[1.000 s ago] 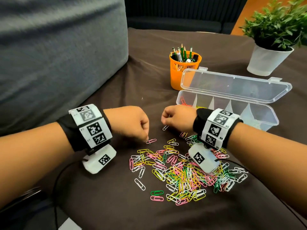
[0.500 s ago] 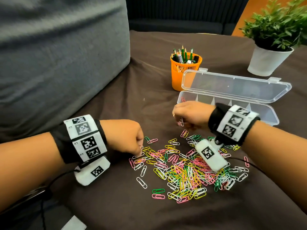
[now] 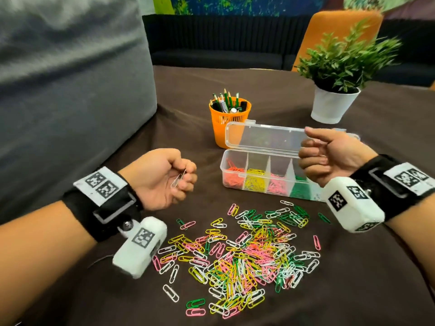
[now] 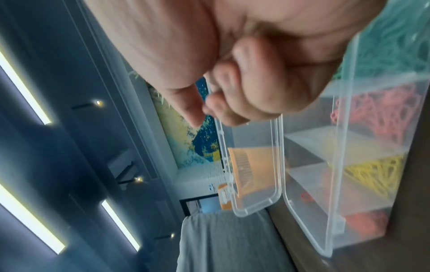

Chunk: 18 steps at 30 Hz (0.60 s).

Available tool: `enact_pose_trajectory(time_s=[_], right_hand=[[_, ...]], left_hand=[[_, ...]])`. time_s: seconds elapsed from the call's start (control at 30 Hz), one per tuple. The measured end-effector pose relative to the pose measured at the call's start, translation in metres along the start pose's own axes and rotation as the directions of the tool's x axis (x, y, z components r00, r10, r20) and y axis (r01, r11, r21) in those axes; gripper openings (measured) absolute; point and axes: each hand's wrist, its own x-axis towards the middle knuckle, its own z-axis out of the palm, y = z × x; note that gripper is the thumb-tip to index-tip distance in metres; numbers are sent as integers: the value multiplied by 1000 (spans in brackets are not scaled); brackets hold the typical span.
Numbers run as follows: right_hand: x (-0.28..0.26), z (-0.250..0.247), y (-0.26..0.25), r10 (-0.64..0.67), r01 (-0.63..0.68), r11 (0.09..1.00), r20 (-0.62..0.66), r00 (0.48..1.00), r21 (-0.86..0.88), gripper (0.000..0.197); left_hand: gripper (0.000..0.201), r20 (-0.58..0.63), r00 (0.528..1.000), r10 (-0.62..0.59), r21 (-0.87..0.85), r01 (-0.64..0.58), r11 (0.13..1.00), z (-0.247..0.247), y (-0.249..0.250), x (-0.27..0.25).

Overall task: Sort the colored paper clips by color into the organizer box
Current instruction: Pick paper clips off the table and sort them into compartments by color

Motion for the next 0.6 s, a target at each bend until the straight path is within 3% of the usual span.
enact_pose_trajectory(time_s=[0.13, 0.33, 0.47, 0.6], right_hand=[[-12, -25, -3, -72, 64, 995, -106, 992, -72, 33], [-24, -60, -1, -159, 140, 986, -257, 953, -91, 19], [-11, -70, 0, -338, 264, 939, -458, 822, -220, 18], [3, -64, -3, -418, 274, 900, -498, 760, -339, 25]], left_hand=[[11, -18, 999, 40, -190, -43, 981, 43, 7, 33], [18, 81, 997, 2, -108, 6, 994, 134, 2, 83], [23, 53, 999, 9, -87, -4, 996, 191, 3, 114], [27, -1, 998, 64, -75, -64, 995, 231, 1, 142]])
